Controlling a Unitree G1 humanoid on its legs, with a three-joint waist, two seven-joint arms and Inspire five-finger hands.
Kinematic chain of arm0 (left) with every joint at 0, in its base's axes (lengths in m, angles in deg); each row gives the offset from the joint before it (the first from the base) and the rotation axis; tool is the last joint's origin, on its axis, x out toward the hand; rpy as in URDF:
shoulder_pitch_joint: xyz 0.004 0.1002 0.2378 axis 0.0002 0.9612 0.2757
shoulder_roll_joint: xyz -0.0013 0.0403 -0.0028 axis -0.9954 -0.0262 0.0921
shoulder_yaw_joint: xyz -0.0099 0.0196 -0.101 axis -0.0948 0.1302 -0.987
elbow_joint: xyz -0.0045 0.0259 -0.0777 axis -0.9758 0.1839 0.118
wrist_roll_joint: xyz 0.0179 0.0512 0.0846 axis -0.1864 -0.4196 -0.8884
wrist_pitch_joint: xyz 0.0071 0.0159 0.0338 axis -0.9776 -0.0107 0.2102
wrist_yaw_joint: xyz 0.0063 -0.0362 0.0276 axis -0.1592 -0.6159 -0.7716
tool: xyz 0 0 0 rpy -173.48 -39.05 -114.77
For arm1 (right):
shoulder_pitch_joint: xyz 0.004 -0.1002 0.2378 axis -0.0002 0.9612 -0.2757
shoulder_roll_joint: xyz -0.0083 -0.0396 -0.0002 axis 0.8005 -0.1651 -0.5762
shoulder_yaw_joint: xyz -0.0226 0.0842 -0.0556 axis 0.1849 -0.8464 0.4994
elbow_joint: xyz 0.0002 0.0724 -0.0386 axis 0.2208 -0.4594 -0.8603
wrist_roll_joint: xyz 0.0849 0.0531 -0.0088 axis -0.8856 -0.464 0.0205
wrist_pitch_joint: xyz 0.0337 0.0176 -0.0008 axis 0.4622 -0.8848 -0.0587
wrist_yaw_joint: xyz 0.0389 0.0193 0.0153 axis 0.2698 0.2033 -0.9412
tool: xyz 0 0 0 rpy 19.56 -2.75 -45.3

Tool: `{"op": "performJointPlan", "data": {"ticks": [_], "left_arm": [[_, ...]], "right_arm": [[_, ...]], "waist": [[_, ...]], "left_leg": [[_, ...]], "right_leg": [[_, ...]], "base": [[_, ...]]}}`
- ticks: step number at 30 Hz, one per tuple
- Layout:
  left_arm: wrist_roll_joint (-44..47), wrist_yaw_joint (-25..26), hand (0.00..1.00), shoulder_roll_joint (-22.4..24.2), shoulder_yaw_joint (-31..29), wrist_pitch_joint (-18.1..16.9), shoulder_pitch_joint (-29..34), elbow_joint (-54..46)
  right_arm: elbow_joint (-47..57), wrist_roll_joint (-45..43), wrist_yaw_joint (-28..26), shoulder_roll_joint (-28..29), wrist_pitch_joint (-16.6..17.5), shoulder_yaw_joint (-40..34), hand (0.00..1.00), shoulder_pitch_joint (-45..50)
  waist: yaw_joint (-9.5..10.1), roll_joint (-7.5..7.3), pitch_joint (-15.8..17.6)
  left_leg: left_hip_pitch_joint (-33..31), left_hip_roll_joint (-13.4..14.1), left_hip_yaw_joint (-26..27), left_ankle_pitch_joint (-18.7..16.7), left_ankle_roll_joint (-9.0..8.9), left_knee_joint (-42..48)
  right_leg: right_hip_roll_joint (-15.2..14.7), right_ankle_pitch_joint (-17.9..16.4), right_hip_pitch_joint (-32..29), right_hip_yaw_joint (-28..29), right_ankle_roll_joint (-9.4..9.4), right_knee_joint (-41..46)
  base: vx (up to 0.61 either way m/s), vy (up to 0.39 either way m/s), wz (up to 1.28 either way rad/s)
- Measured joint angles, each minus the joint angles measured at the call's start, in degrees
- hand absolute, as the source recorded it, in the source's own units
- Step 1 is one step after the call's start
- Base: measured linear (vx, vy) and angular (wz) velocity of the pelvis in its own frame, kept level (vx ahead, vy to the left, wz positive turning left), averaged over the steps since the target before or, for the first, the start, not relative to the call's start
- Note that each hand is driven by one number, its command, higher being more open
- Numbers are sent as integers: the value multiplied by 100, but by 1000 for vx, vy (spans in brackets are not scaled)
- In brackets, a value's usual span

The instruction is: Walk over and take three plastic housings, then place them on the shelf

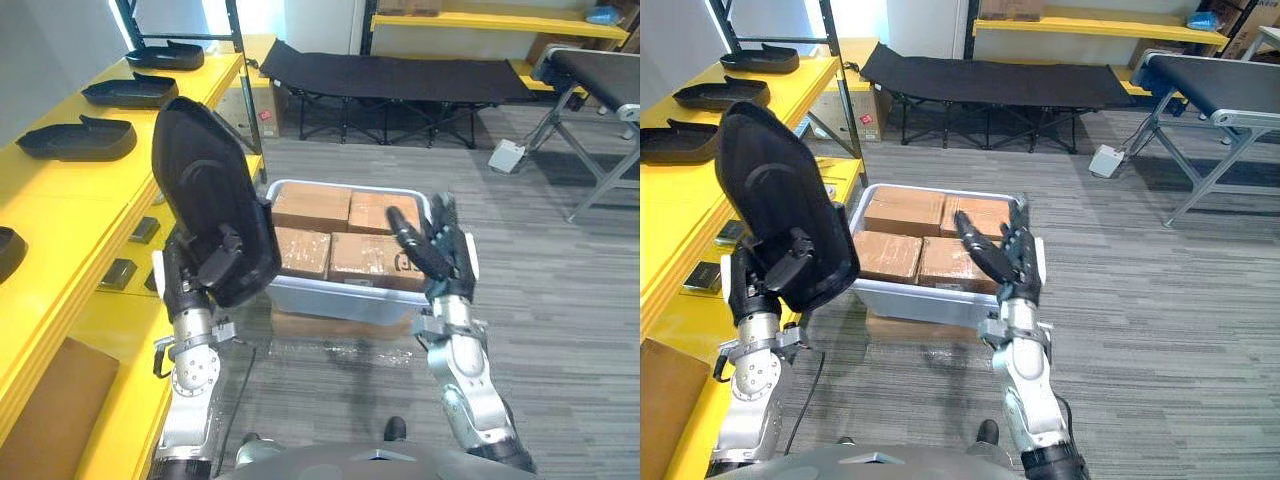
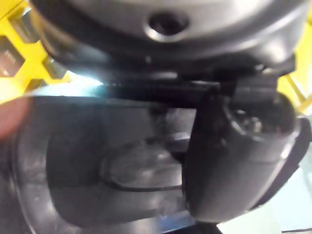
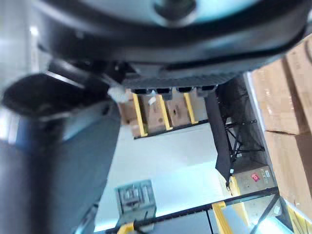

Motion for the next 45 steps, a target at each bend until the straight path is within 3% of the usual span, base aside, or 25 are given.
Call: {"op": "performJointPlan", "data": {"ticks": [5,9,12,15,19,25,30,35,36,37,38,39,41,45], "left_arm": [[-292,301,0,77,-87,-157,26,11],[-277,-221,0,52,-77,-191,180,-142],[-162,-537,0,38,-41,-190,443,-360],[710,-526,0,61,-75,-190,676,-519],[1137,-376,0,258,-264,-190,755,-725],[1341,-42,0,528,-855,-192,935,-1155],[1338,136,0,747,-1287,-190,1323,-1401],[1718,-186,0,1047,-1823,-217,1956,-1400],[1916,-401,0,1133,-1877,-292,2110,-1399],[2037,-650,0,1153,-1887,-324,2129,-1397],[2038,-798,0,1155,-1855,-372,2126,-1388],[2044,-1066,0,1145,-1763,-525,2204,-1380],[2101,-1205,0,1131,-1761,-692,2270,-1386],[2233,-1425,0,1104,-1528,-795,2254,-1566]], "right_arm": [[-218,-257,-419,5,28,-329,100,481],[-332,554,-243,-40,-110,-374,100,569],[-329,679,-67,-63,-376,-254,100,570],[-330,687,58,-69,-627,-89,100,572],[-389,660,251,-67,-696,16,100,518],[-1167,274,583,4,-684,1,100,-109],[-1361,287,147,29,-674,26,100,-351],[-1840,311,-208,86,-580,479,100,-858],[-1899,462,-203,89,-576,613,100,-987],[-1896,737,-177,86,-558,646,100,-1025],[-1901,825,-163,68,-548,648,100,-1042],[-1908,944,-150,-44,-548,716,100,-1073],[-1907,979,-172,-52,-545,839,100,-1139],[-1902,977,-289,57,-512,889,100,-1178]], "waist": [[-52,91,-69],[-45,101,-81],[-31,102,-84],[-21,131,-100],[46,135,-108],[356,219,-142],[714,237,-140],[1137,265,-118],[1170,260,-115],[1158,262,-92],[1150,259,-74],[1250,312,-57],[1333,314,-52],[1299,204,158]], "left_leg": [[30,0,88,-2,-7,2],[95,0,195,-73,15,20],[88,3,245,-145,40,95],[67,9,252,-215,49,189],[-61,7,65,-223,56,252],[-363,-9,-555,-169,81,334],[-653,-103,-1451,-92,73,408],[-824,-285,-2264,30,106,390],[-946,-332,-2311,121,223,374],[-1088,-326,-2115,254,476,369],[-1124,-288,-1935,368,567,360],[-1110,-267,-1729,605,399,250],[-1094,-339,-1730,683,258,171],[-986,-433,-1468,653,283,149]], "right_leg": [[6,34,-32,80,36,28],[12,29,-34,164,40,17],[16,5,-56,222,12,-1],[15,1,-40,240,18,0],[-8,-27,4,74,19,4],[-42,-97,217,-537,74,28],[-50,-260,652,-1422,154,29],[-55,-477,1192,-2332,280,32],[-63,-551,1349,-2675,317,40],[-93,-680,1515,-3091,350,136],[-119,-730,1585,-3293,397,234],[-242,-890,1698,-3559,513,500],[-341,-938,1691,-3581,532,593],[-559,-944,1587,-3303,539,682]], "base": [[39,17,-8],[11,13,-12],[-3,10,-11],[3,8,-4],[2,9,24],[6,4,49],[15,-4,89],[11,-30,94],[17,-55,160],[13,-27,178],[29,26,189],[53,87,117],[60,151,40],[-11,93,-25]]}}
